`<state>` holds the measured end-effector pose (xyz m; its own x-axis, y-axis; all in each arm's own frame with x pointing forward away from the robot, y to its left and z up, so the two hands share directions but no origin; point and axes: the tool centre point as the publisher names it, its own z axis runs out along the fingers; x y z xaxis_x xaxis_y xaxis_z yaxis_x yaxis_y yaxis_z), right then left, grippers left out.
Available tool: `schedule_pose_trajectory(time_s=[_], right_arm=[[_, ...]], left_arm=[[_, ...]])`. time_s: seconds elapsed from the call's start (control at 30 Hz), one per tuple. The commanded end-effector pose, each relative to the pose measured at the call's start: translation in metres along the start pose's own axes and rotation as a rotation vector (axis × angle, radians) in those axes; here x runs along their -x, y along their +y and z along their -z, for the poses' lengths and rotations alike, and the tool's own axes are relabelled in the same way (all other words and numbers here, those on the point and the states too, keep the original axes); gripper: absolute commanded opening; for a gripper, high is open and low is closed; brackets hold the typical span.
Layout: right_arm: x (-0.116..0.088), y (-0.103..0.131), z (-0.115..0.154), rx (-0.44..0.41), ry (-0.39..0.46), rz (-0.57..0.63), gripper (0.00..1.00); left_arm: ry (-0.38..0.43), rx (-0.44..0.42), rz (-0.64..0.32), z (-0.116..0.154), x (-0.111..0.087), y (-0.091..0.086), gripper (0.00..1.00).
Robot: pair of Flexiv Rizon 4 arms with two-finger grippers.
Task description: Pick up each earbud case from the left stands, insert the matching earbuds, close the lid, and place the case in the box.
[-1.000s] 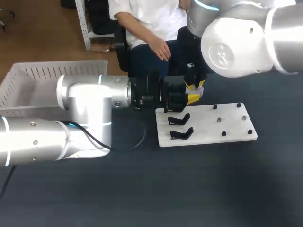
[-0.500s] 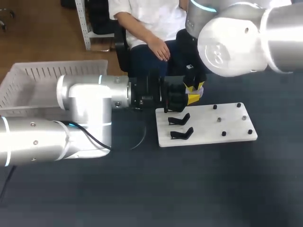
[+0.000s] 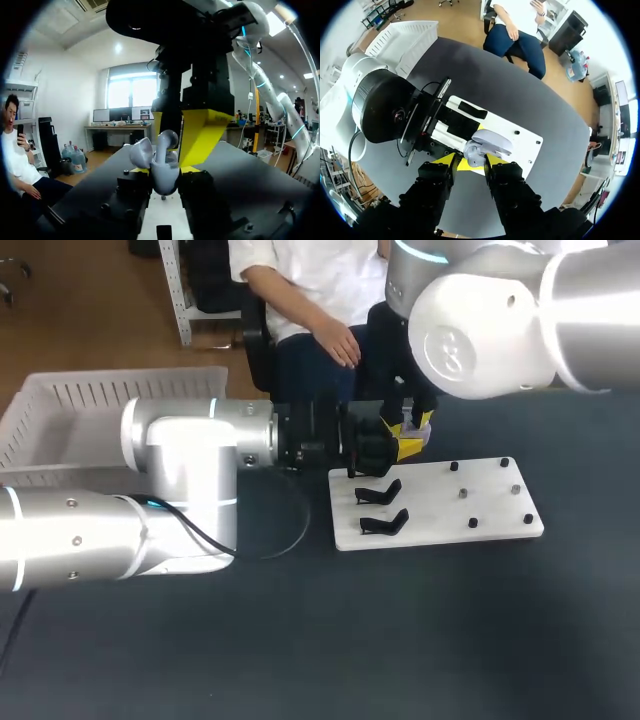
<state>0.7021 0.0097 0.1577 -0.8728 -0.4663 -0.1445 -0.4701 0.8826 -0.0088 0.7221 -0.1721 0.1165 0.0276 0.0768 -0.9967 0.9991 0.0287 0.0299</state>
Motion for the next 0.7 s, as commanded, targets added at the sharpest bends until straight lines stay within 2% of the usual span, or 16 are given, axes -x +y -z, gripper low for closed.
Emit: schedule_pose_trajectory(time_s=[0.03, 0.37, 0.53, 0.7], right_arm=[[0.000, -0.003, 0.001, -0.006, -0.002, -0.003, 0.38], [-0.001, -0.001, 0.004, -0.015, -0.006, -0.004, 0.38], [0.003, 0.001, 0.022, -0.024, -0.064, -0.005, 0.40], [0.022, -0.014, 0.028, -0.032, -0.135, -0.023, 0.42]], left_arm=[[0.003, -0.005, 0.002, 0.001, 0.001, 0.001, 0.00], [0.003, -0.005, 0.002, 0.001, 0.001, 0.001, 0.00], [0.003, -0.005, 0.002, 0.001, 0.001, 0.001, 0.00], [0.003, -0.005, 0.002, 0.001, 0.001, 0.001, 0.00]])
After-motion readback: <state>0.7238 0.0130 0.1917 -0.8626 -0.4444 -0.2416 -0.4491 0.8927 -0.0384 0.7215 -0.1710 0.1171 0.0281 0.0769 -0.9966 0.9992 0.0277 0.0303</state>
